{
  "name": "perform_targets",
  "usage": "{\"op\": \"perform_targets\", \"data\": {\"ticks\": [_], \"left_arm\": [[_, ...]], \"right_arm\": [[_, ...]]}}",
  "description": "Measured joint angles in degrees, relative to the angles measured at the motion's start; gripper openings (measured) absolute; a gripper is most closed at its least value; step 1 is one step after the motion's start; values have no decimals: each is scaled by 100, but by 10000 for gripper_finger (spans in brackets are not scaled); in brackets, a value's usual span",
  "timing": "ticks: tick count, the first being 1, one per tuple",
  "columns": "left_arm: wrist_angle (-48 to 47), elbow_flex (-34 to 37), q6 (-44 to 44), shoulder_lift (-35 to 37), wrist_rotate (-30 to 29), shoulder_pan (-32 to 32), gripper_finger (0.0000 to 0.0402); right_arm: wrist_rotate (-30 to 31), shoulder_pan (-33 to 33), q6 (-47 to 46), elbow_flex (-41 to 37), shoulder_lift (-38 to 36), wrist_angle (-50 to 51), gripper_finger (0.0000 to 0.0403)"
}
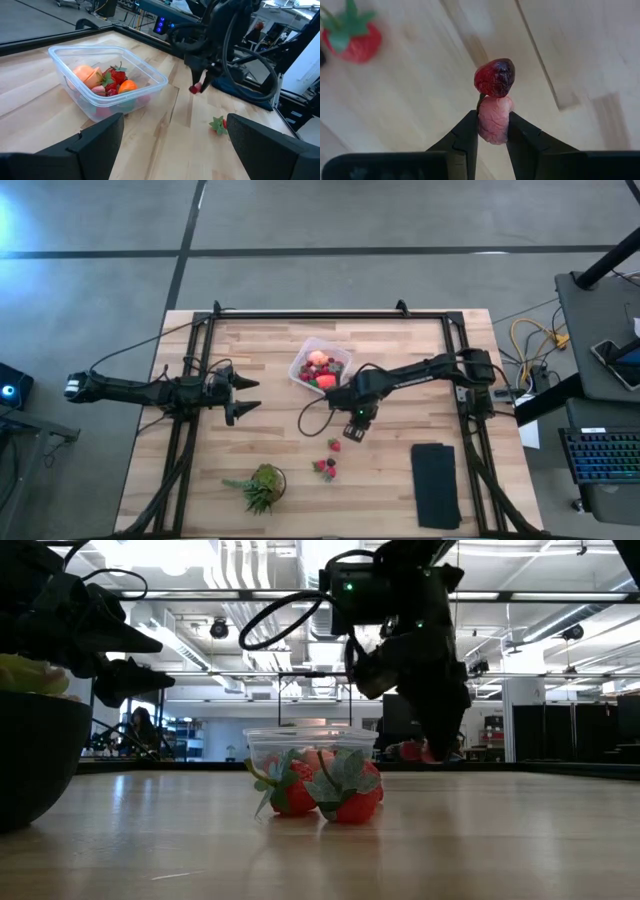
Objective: Pick and placing Produce into tupperware
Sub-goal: Put the pink peach into the transparent bin
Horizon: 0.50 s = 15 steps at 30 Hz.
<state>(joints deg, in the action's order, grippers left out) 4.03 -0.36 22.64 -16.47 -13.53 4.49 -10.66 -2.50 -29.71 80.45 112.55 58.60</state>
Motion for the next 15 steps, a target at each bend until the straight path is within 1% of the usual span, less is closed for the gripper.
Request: {"op": "perform_targets", "data": {"ticks": [4,6,9,15], "left_arm": [[0,0,-1,0,-1,0,338],[0,0,-1,0,2,-2,338],[0,0,-1,0,0,0,338],[0,0,-1,0,1,0,338]], "right_arm": [[2,0,-243,-214,0,-481,80],[1,0,-350,-282,0,-651,87],[22,0,-472,-348,0,-641,108],[-17,-6,-455,-280,2,-446,165]]}}
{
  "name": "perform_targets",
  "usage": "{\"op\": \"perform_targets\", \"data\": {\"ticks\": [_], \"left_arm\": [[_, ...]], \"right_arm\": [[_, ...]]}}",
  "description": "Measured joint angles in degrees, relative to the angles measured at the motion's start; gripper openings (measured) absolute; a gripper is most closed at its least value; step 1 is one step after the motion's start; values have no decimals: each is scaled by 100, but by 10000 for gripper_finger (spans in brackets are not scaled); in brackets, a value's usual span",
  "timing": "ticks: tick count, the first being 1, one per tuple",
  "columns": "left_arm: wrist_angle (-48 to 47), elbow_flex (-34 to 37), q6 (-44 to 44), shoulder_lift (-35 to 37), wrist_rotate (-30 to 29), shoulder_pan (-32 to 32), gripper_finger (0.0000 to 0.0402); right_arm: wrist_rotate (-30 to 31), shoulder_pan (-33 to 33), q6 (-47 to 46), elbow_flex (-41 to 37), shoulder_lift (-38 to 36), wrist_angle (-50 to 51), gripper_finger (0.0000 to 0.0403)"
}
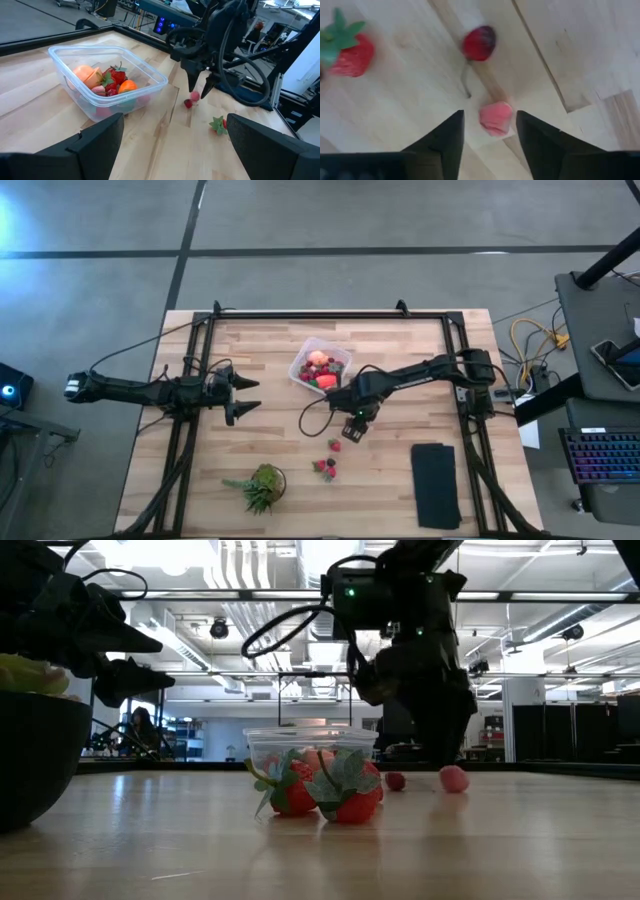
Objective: Pick and placing Produce into tupperware
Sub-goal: Put the pink peach into the transparent bin
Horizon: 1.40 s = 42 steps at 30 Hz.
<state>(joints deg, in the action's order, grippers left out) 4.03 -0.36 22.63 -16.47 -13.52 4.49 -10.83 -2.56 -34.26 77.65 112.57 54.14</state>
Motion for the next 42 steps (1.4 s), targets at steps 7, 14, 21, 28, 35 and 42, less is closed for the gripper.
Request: {"op": "perform_targets", "data": {"ticks": [7,14,21,28,35,42], "left_arm": [[0,0,0,2,-2,-2,338],[0,0,0,0,0,0,338],[0,0,2,4,-2,0,338],[0,0,0,0,-2,0,338],[0,0,1,0,-1,-1,338],[0,0,0,0,-1,-1,338]], "right_arm": [[356,-5,87,388,-48,718,200],[295,26,229,265,-59,996,201],[162,-10,21,75,-59,633,201],[184,-21,-232,-122,-59,72,201],[217,-31,-322,-360,-59,-80,201],[647,-29,-368,-366,-59,-91,188]]}}
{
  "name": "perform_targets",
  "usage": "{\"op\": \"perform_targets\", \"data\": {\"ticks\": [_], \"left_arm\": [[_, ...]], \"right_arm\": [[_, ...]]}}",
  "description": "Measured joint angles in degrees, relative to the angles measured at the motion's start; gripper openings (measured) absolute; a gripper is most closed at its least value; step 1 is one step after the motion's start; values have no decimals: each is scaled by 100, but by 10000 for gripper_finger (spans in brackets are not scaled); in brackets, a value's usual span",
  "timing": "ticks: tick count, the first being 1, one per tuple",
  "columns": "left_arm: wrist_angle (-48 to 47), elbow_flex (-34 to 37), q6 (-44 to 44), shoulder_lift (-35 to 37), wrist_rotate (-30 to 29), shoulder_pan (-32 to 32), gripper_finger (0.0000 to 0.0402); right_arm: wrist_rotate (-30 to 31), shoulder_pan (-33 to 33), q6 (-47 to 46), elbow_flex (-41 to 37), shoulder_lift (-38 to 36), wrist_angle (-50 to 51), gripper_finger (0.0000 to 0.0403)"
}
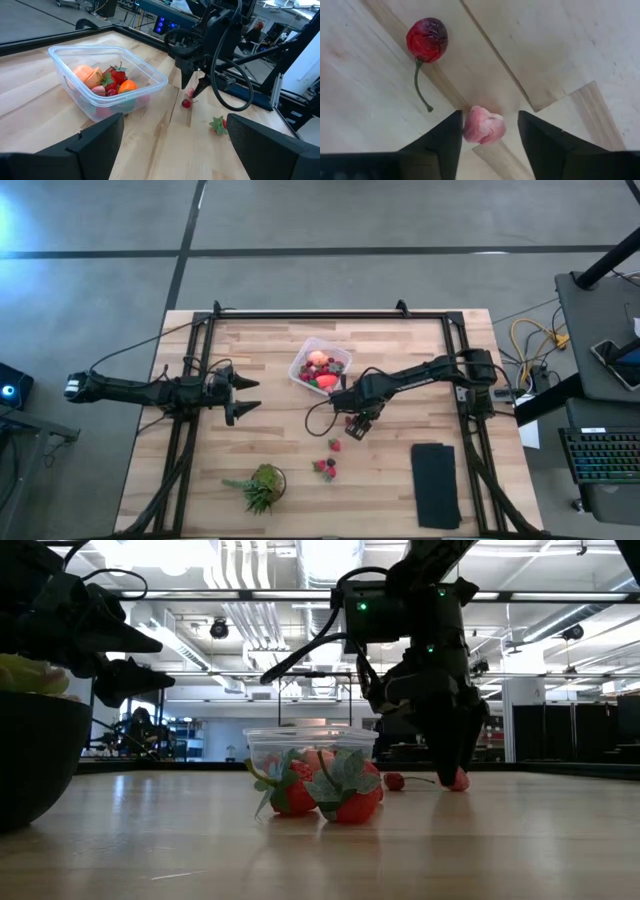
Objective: Pick and placing Produce into tupperware
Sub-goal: Put the pink peach into the transparent bin
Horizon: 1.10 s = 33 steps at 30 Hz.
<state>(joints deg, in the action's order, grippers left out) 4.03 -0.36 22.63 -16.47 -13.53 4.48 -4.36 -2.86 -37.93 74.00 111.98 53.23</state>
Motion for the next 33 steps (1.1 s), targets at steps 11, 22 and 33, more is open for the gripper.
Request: {"op": "perform_targets", "data": {"ticks": [11,22,33], "left_arm": [[0,0,0,0,2,1,338],[0,0,0,0,2,1,338],[0,0,2,2,2,1,338]], "right_arm": [[-206,17,-24,0,0,25,82],[46,25,-107,445,-242,26,67],[1122,670,658,2098,-374,-268,75]]}}
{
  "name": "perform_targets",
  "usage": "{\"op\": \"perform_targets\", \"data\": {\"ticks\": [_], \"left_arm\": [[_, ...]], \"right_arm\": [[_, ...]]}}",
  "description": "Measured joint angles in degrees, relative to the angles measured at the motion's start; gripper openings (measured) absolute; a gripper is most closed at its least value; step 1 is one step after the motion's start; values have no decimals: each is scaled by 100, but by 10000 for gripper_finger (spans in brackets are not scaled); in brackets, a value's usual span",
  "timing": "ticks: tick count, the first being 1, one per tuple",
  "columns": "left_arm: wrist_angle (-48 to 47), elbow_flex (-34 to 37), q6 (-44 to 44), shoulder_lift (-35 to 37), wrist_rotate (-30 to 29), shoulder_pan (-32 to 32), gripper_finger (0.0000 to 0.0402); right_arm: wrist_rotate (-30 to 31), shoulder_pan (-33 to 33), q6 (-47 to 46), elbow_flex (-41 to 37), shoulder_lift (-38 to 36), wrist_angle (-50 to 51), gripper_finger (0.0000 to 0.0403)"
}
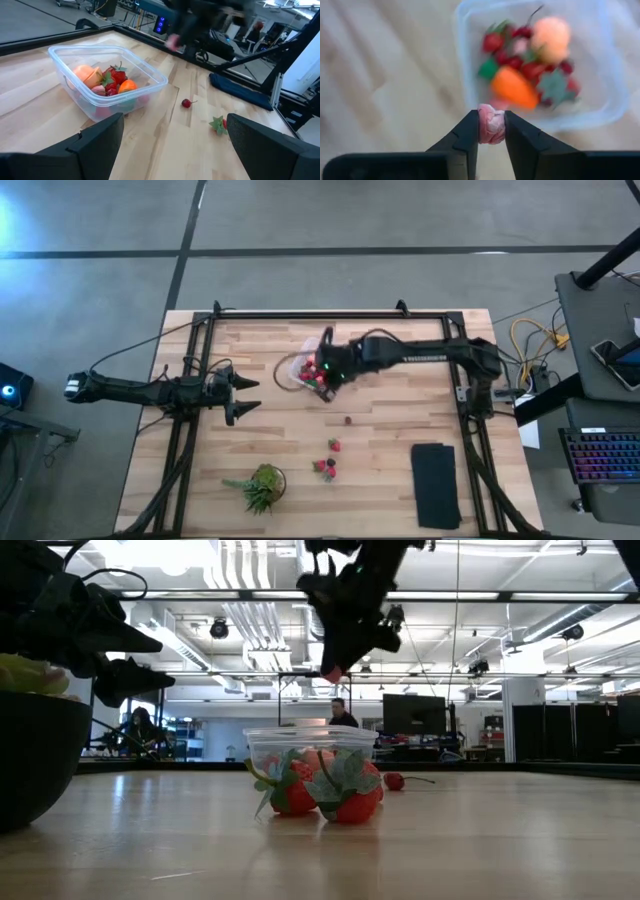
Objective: Pick and placing Produce into tupperware
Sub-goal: Put the pink peach into the transparent bin, then put the red cherry into the transparent bin
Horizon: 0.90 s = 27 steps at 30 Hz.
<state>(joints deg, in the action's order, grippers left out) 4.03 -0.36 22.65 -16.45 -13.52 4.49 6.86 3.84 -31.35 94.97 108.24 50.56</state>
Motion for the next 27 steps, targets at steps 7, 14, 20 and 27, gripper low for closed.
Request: {"op": "perform_targets", "data": {"ticks": [7,14,20,27], "left_arm": [[0,0,-2,-2,0,0,338],[0,0,0,-1,0,-1,338],[0,0,0,-2,-2,0,338],[0,0,-2,-2,-2,-2,338]], "right_arm": [[-364,744,429,646,595,13,133],[-427,883,556,990,729,158,192],[-837,612,1194,1166,691,2060,200],[-1108,-162,962,196,700,2225,183]]}}
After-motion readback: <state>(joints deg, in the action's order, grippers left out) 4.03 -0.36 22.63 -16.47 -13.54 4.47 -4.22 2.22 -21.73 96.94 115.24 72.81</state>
